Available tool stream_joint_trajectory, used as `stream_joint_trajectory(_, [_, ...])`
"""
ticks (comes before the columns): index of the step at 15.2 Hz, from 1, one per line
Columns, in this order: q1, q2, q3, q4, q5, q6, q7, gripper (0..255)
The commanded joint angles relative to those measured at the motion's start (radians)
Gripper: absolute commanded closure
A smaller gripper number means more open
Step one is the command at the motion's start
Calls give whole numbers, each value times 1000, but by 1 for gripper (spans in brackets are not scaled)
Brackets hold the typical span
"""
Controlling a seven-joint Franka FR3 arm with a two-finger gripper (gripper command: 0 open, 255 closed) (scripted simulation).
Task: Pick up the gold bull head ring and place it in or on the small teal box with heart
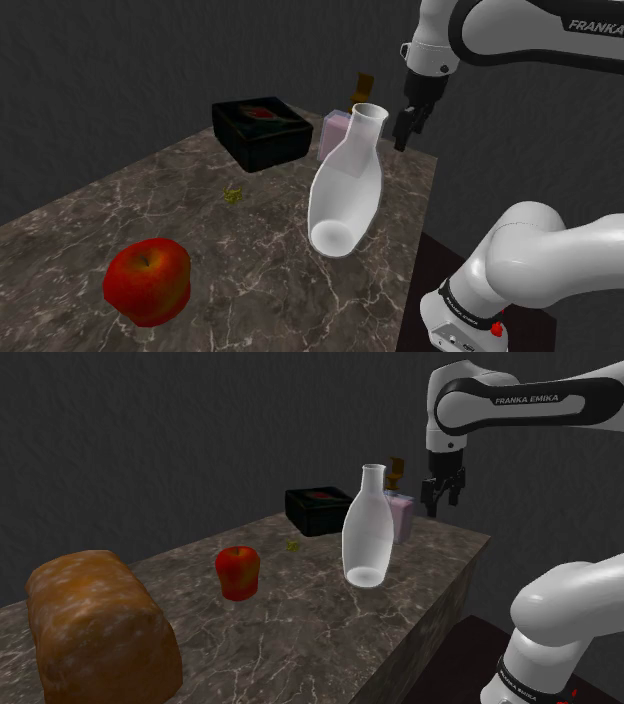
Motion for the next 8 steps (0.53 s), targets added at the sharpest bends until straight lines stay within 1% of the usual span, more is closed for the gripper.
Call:
stream_joint_trajectory(1, [0, 0, 0, 0, 0, 0, 0, 0])
stream_joint_trajectory(8, [49, 171, 103, 87, 110, 54, 125, 0])
